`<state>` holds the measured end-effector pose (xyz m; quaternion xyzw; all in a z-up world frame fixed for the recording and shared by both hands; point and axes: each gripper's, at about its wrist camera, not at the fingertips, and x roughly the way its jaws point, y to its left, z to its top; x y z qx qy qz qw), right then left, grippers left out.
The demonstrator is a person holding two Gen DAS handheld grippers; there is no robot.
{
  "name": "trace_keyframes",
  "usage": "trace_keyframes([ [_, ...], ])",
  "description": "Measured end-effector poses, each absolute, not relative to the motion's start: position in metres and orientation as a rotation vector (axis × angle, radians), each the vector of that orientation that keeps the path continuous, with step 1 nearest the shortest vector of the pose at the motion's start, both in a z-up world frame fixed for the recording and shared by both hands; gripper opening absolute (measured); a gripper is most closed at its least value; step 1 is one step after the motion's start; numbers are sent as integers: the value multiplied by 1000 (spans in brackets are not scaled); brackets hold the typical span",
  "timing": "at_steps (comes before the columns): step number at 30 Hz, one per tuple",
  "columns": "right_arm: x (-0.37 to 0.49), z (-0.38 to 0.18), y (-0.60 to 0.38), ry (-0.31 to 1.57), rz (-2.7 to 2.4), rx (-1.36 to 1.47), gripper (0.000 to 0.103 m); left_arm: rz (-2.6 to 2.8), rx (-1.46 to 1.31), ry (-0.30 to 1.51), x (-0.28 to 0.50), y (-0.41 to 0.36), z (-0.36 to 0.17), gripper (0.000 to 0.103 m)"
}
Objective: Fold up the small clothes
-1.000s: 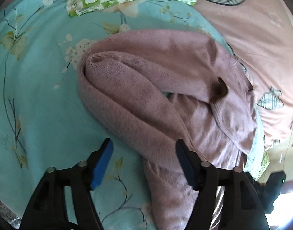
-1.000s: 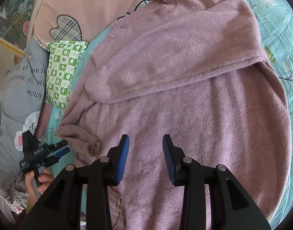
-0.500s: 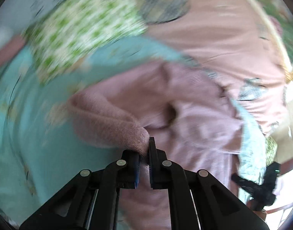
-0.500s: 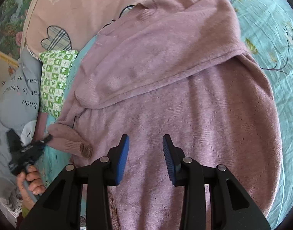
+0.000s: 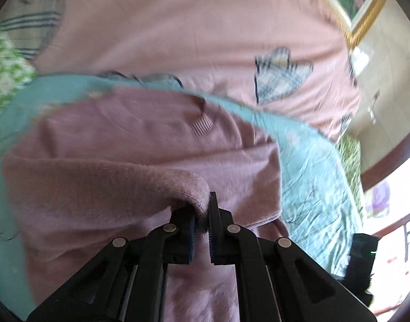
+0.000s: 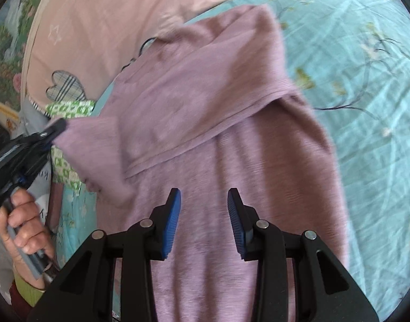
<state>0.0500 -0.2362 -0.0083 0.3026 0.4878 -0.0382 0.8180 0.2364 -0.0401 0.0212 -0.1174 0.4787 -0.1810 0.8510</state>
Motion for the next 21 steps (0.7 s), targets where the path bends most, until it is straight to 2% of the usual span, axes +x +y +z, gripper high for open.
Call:
trace_keyframes([
  [4,43,-8,-260,1027,-124,668,38,-398,-181,1076,253,-74,-14,8],
  [9,42,-12,-278,1030,-143,682,38,-422,-167,1126,252,-83,-31,24],
  [10,43,-13,-278,1032,-143,682,38,-419,-168,1129,251,-80,-30,30],
  [12,46,-16,-279,1037,-136,686,38,-409,-171,1126,240,-68,-27,33],
  [16,59,-23,-268,1050,-110,689,51,-370,-193,1105,207,-27,-17,37],
  [21,78,-32,-243,1071,-48,631,61,-205,-181,1120,171,41,-29,42],
])
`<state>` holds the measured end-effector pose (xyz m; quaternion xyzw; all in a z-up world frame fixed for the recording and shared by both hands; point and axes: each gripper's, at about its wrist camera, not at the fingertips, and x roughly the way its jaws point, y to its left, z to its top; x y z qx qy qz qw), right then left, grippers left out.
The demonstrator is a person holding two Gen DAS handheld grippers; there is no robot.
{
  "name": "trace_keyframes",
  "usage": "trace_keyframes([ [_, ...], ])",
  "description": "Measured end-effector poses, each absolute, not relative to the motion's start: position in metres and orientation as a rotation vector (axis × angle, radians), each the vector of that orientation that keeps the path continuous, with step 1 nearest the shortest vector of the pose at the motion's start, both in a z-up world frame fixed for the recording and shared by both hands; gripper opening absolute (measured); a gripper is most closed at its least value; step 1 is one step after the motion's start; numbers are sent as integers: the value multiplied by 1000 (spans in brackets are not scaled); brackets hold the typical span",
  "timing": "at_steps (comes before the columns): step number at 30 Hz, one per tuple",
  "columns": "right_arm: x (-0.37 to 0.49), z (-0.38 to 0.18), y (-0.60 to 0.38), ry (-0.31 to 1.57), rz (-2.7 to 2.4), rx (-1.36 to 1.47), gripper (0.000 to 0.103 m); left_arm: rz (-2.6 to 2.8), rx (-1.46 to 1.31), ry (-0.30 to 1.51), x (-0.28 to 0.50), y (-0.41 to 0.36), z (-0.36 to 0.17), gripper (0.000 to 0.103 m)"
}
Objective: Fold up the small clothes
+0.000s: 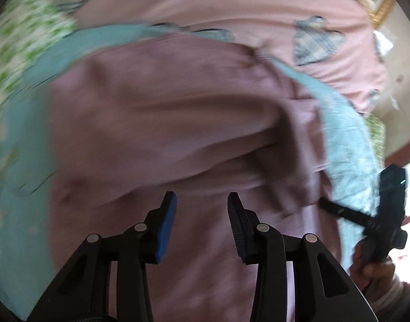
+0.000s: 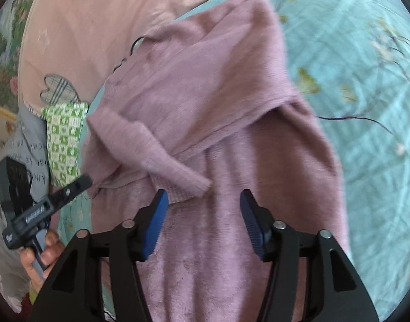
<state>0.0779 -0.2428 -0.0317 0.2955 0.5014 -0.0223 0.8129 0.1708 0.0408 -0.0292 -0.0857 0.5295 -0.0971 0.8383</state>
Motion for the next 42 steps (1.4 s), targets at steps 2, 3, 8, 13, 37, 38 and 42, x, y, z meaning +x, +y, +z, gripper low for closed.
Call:
trace_keyframes([
  [2,88,-37,-232,1079,-39,572,63,-103,-158,1130,164,67,-40,47],
  [3,93,-39,-229,1083,-43,544,63,-45,-141,1143,163,81,-48,47],
  [8,113,-47,-216,1077,-19,443,45,132,-41,1169,173,115,-79,45],
  [13,128,-31,-200,1071,42,367,6,164,-2,1115,189,110,-83,47],
  [37,162,-6,-340,1091,-34,732,8,256,-331,1076,182,179,-81,45],
  [38,166,-9,-342,1094,-50,722,9,257,-327,1078,181,181,-82,45],
  [42,170,-15,-341,1103,-106,629,30,258,-323,1083,178,180,-81,46],
])
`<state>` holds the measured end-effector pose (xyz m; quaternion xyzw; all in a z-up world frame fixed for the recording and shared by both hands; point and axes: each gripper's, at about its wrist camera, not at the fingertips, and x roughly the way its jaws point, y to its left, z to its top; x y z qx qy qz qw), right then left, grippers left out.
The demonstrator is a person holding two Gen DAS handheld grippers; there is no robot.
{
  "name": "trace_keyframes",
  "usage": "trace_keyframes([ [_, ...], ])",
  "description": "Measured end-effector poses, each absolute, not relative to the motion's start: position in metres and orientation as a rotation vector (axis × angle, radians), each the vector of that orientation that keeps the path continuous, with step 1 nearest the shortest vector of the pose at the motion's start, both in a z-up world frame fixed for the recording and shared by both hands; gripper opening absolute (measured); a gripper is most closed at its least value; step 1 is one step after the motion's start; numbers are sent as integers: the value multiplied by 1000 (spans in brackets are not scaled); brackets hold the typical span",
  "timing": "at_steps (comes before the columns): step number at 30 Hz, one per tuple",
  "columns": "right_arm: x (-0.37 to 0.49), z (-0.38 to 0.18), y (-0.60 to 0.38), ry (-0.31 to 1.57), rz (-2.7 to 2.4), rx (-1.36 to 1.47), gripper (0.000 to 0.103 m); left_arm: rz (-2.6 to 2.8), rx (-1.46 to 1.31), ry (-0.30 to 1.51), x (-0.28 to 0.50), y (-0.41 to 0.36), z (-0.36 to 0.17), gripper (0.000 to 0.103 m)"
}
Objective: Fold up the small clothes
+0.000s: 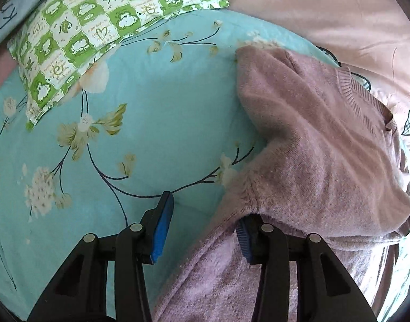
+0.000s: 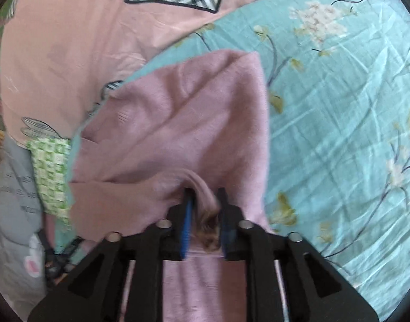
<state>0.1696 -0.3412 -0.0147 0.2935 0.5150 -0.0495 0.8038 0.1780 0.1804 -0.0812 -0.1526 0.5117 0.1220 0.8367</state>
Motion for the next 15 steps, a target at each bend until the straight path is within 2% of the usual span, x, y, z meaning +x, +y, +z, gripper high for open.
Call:
trace_keyframes([
  [3,156,-18,-331,1064,-77,639,48,263,-324,1089,179,176,-85,47],
  [6,152,-28,-322,1058,-70,591,50,275,-303,1097,184,176,-88,47],
  [7,153,-31,-318,1049,-65,569,47,278,-297,1101,194,174,-89,47],
  [8,155,-31,-313,1050,-62,551,36,283,-293,1105,196,173,-88,47],
  [9,158,-31,-310,1072,-64,529,9,284,-296,1106,197,173,-88,47],
  [11,159,-20,-309,1091,-28,564,4,282,-313,1106,199,174,-87,47],
  [13,150,8,-318,997,40,666,4,276,-337,1102,199,178,-88,47],
  [15,144,18,-336,989,13,694,4,276,-345,1096,199,179,-89,47],
])
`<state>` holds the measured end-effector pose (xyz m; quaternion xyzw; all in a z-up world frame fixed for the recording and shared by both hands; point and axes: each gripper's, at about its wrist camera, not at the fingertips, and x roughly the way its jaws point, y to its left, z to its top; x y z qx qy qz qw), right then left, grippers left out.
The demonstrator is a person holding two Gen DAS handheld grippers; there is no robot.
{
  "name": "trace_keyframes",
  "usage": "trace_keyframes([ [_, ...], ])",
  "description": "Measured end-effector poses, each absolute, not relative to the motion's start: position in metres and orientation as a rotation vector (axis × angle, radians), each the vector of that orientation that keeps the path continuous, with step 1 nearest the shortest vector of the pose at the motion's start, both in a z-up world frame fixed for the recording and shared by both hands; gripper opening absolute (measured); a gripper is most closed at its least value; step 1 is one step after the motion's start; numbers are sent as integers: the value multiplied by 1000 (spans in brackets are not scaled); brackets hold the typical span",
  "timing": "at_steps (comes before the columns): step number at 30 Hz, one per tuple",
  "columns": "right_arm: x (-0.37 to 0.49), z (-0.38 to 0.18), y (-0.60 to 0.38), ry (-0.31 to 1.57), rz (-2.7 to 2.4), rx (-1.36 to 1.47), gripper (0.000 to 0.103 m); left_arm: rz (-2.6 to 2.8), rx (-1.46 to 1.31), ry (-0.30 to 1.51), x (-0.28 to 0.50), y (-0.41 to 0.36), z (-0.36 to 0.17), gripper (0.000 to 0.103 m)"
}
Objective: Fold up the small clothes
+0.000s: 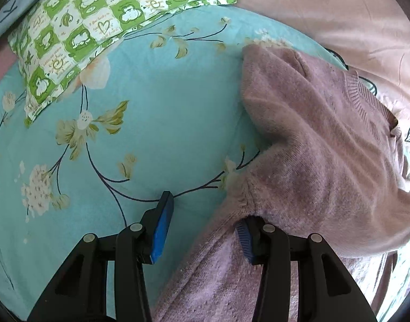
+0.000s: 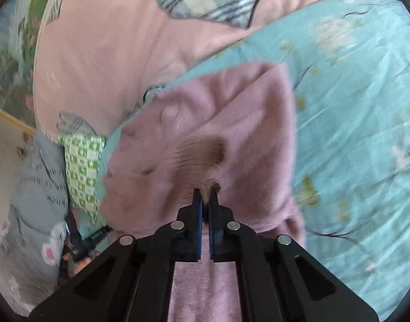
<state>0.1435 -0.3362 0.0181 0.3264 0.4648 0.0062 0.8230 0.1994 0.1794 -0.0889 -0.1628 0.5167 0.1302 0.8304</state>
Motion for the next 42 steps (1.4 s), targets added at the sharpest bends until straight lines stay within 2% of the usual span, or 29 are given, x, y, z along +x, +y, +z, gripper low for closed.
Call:
trace_keyframes([
  [5,147,-22,-358,1159,-137,671,3,265,-361,1100,194,183,-89,47],
  [13,145,-9,-334,1163,-331,497,6,71,-318,1180,167,195,-72,49],
  [15,139,-1,-330,1129,-331,458,6,14,-339,1154,163,204,-58,52],
  [16,137,4,-326,1112,-330,442,6,-1,-353,1143,165,207,-53,58],
  [17,136,10,-320,1089,-318,426,6,-10,-376,1125,171,212,-47,64],
  [22,144,22,-286,1039,-141,418,6,-18,-533,1116,233,234,-47,76],
  [28,170,2,-242,1094,43,385,6,-61,-572,1237,306,225,-82,76],
  [29,171,-1,-239,1099,64,385,6,-51,-536,1238,311,220,-83,74],
  [30,173,-5,-234,1105,83,379,6,-42,-494,1223,313,215,-82,66],
  [31,174,-8,-232,1112,91,370,6,-44,-440,1187,314,210,-76,17],
  [32,177,-12,-226,1116,94,368,6,-70,-396,1157,315,207,-66,6],
  [35,185,-18,-227,1116,96,379,6,-46,-338,1021,317,217,-37,6],
  [38,194,-29,-232,1122,82,387,6,20,-226,1091,326,213,-58,5],
  [42,200,-46,-238,1144,56,442,6,30,-164,1064,317,205,-63,6],
])
